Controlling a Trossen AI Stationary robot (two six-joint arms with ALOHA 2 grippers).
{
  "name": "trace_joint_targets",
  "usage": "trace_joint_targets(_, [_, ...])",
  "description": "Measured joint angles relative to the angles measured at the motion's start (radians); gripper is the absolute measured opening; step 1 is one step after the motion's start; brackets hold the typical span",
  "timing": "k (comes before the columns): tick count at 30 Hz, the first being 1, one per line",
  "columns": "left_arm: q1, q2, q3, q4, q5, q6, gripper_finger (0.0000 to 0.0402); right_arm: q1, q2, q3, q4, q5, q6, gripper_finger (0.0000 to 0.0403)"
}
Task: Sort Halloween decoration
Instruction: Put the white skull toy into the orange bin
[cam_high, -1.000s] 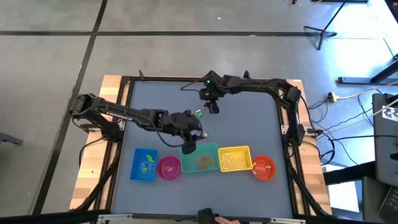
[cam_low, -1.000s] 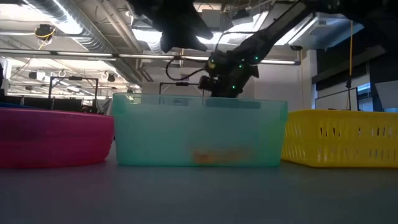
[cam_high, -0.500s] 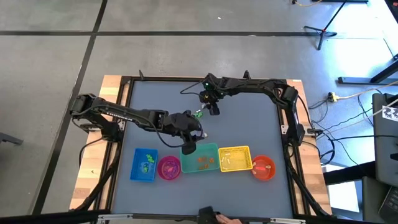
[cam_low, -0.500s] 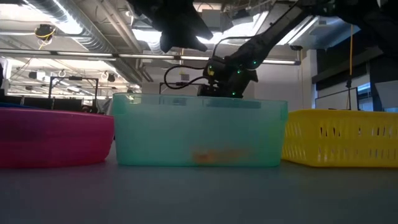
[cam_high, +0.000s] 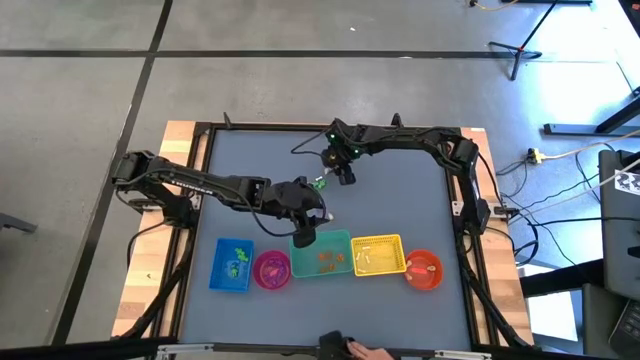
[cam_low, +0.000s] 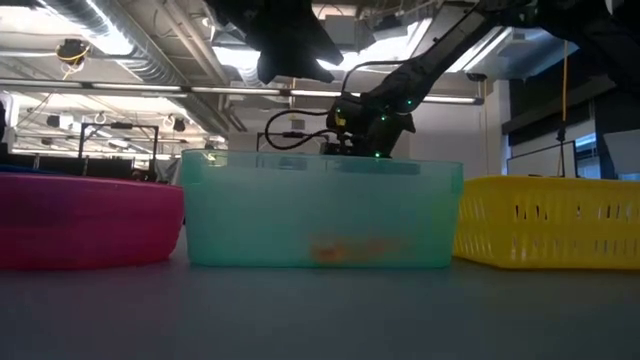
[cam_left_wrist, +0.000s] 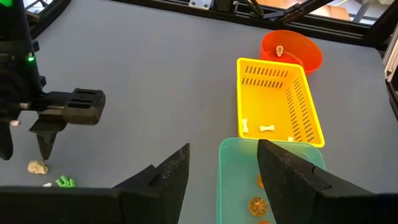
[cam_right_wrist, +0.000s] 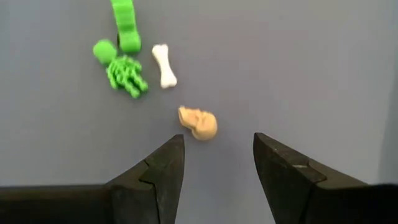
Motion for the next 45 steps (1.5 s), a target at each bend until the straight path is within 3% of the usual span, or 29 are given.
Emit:
trace_joint_targets(21, [0.000,0.000,0.000,-0.001,-0.002,-0.003,0.0173,0.064,0.000,0.000,-0.033,0.112,-0.253,0.0188])
trace_joint_targets(33, [0.000,0.000,0.000,0.000,-0.006,-0.003,0.0173,0.060,0.000,0.000,-0.037,0.111,-0.282,0.0188])
trace_joint_targets(41, [0.009,0.000,0.000,-0.001,-0.227,-0.003,0.0173,0.060,0.000,0.000,-0.037,0.111,-0.246,0.0188])
trace_joint_targets(45, [0.069,0.000,0.000,-0.048,-0.168,-0.004,0.0173,0.060,0.000,0.000,-0.036,0.112,-0.246,0.0188])
